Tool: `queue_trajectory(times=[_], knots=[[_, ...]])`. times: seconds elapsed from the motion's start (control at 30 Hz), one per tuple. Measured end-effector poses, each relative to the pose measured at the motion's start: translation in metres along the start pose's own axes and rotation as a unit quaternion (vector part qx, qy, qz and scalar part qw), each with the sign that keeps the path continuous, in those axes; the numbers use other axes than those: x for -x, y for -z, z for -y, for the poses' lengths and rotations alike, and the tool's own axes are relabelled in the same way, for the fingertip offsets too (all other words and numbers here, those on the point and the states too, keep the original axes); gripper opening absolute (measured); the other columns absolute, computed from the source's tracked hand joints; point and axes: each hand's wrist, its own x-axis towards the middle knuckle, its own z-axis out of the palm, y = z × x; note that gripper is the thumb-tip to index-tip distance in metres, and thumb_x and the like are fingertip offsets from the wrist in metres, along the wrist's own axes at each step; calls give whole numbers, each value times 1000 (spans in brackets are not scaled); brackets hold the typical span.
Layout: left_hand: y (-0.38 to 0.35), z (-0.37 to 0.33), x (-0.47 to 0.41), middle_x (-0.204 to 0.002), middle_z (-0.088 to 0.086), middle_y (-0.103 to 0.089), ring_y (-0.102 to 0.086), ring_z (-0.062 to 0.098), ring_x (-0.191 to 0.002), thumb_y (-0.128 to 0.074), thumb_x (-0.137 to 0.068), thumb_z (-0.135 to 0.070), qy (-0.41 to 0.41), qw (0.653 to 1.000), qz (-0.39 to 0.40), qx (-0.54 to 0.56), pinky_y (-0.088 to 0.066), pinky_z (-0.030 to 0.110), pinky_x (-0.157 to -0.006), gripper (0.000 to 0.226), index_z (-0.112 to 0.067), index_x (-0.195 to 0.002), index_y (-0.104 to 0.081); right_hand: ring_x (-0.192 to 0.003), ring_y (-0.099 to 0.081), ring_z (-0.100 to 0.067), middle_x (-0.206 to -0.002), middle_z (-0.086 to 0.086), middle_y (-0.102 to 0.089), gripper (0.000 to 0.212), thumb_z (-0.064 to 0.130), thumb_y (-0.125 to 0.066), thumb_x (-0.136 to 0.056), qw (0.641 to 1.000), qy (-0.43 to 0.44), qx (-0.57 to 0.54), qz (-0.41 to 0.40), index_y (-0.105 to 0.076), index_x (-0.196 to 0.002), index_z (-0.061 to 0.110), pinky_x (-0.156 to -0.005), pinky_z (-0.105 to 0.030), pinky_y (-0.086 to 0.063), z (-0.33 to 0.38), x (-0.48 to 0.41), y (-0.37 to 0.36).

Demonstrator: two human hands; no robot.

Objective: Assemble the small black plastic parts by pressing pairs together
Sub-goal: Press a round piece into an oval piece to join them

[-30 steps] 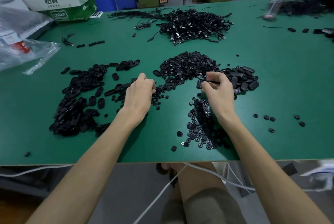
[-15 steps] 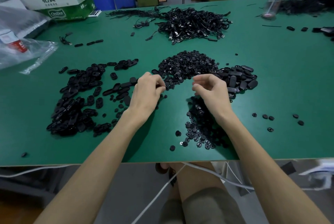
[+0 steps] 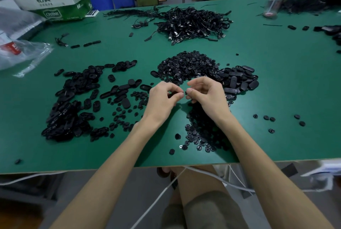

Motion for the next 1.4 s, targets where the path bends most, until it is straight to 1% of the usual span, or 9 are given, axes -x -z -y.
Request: queue_trajectory(times=[0.07, 0.23, 0.33, 0.4, 0.57, 0.77, 0.9, 1.17, 1.4], knots=[[3, 3, -2, -95, -4, -69, -67, 14, -81, -77, -93, -18, 6, 1000, -13, -12, -57, 34, -84, 3, -20, -95, -77, -80, -76, -18, -86, -8, -75, 11, 3, -71, -95, 999, -11, -29, -11, -69, -105, 6, -67, -26, -60, 1, 0, 1], [7, 6, -1, -71, -4, -74, -69, 11, -57, -82, -88, -20, 51, 991, -45, 112, -48, 15, -54, 9, -18, -96, -78, -94, -77, -23, -94, -8, -74, 13, 3, -69, -96, 972, -77, -217, 39, -71, -107, 8, -73, -24, -58, 5, 2, 7], [5, 5, -1, -77, -1, -76, -68, 12, -61, -76, -93, -16, 94, 968, -47, 228, -41, 19, -45, 4, -16, -97, -79, -94, -76, -20, -94, -6, -75, 16, 2, -68, -95, 956, -88, -270, 73, -71, -110, 7, -74, -23, -58, 7, 2, 7], [2, 4, -3, -88, -1, -78, -71, 10, -71, -70, -97, -8, 97, 957, -44, 268, -48, 21, -50, 12, -14, -103, -78, -95, -76, -19, -94, -5, -76, 17, 2, -68, -95, 954, -88, -278, 74, -71, -111, 7, -74, -22, -57, 7, 2, 6], [-10, 3, -4, -122, 10, -72, -75, 15, -85, -57, -101, 6, 95, 957, -11, 273, -62, 34, -85, 32, -5, -127, -70, -95, -76, -21, -95, -7, -77, 14, 6, -70, -95, 957, -90, -268, 60, -73, -108, 11, -72, -23, -56, 6, 2, 8], [-10, 4, 1, -114, 20, -72, -78, 28, -89, -70, -95, 0, 83, 933, 4, 350, -61, 28, -75, 32, 3, -127, -66, -85, -73, -12, -86, 0, -74, 17, 7, -69, -96, 961, -99, -258, -2, -72, -114, 6, -70, -22, -55, 5, 0, 8], [-9, 3, 2, -101, 13, -79, -78, 26, -83, -74, -92, -4, 78, 924, 4, 375, -60, 25, -68, 28, 3, -120, -71, -84, -71, -10, -91, -1, -73, 18, 8, -67, -98, 967, -99, -235, -12, -72, -115, 6, -72, -24, -54, 4, 1, 9], [-10, 3, 4, -115, 15, -75, -77, 29, -101, -61, -100, 3, 67, 919, 9, 388, -61, 29, -85, 31, 6, -130, -64, -85, -69, -10, -86, -2, -72, 20, 10, -65, -100, 975, -82, -208, -17, -73, -117, 3, -72, -24, -53, 3, 1, 8], [-11, 1, 4, -103, 4, -75, -77, 29, -102, -61, -100, 4, 71, 918, 6, 390, -63, 32, -82, 29, 4, -128, -66, -82, -65, -8, -88, 0, -72, 13, 11, -65, -100, 985, -68, -156, -31, -77, -105, 13, -75, -28, -53, 2, 1, 8]])
